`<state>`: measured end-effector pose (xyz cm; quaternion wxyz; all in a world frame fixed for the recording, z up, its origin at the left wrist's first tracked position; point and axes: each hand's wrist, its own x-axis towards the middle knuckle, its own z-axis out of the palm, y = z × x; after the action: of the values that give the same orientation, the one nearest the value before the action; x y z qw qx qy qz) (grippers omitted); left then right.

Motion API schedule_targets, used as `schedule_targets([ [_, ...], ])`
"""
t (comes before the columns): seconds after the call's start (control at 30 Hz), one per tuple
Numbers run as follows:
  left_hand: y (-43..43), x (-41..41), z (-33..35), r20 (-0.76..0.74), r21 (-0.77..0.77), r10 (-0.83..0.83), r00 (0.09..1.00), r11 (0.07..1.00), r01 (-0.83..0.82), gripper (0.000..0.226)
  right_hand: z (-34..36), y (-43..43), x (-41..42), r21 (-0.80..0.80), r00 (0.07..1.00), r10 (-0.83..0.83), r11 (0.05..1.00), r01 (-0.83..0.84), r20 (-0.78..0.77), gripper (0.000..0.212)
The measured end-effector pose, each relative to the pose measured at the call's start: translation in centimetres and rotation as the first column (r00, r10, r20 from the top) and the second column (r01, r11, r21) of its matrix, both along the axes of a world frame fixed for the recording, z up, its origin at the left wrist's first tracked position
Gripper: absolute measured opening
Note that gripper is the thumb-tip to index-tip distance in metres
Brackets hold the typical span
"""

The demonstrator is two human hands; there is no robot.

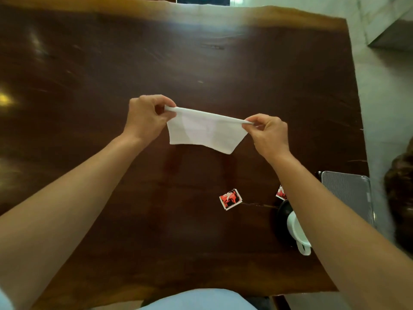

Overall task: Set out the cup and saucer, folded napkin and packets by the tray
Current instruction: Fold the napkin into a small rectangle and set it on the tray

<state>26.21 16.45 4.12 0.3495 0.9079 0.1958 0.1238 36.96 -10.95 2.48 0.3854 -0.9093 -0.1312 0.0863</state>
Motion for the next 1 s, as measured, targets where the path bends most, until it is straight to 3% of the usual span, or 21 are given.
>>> schedule_targets([
  [0.2,-0.5,-1.0,1.1,0.112,0.256,-0.072,0.991,0.966,0.041,0.021,1.0,-0.3,-0.3,-0.032,0.996,0.064,0.998,-0.062,0.068,0.012],
  [0.47,-0.8,-2.2,1.3,0.170,0.312,-0.033,0.985,0.950,-0.022,0.018,2.4,-0.2,-0.2,-0.015,0.994,0.068,0.998,-0.067,0.087,0.007],
  [0.6,-0.6,-2.7,1.7,0.102,0.193,0.015,0.995,0.981,-0.035,0.014,3.1,-0.3,0.2,-0.083,0.995,0.104,0.991,-0.103,0.004,0.006],
  [0.67,0.2,-3.2,2.1,0.004,0.021,-0.055,0.999,0.998,0.055,0.011,3.5,-0.8,0.3,-0.141,0.977,0.189,0.969,-0.202,-0.098,0.006],
  [0.77,2.3,-4.1,2.8,-0.234,-0.351,-0.230,0.944,0.926,0.139,0.009,4.3,-1.8,0.7,-0.158,0.901,0.315,0.915,-0.372,-0.299,0.006],
  [0.83,3.5,-4.3,3.1,-0.283,-0.467,-0.320,0.904,0.869,0.162,0.022,4.7,-2.3,1.0,-0.096,0.845,0.341,0.906,-0.413,-0.413,0.011],
  [0.9,3.9,-4.0,2.8,-0.271,-0.608,-0.321,0.908,0.788,0.098,0.023,4.7,-2.1,1.1,-0.030,0.803,0.369,0.902,-0.431,-0.468,0.009],
  [1.0,3.5,-2.7,0.4,-0.333,-0.618,-0.245,0.910,0.786,-0.015,0.012,2.7,-1.1,1.3,-0.058,0.826,0.293,0.930,-0.364,-0.481,0.005],
])
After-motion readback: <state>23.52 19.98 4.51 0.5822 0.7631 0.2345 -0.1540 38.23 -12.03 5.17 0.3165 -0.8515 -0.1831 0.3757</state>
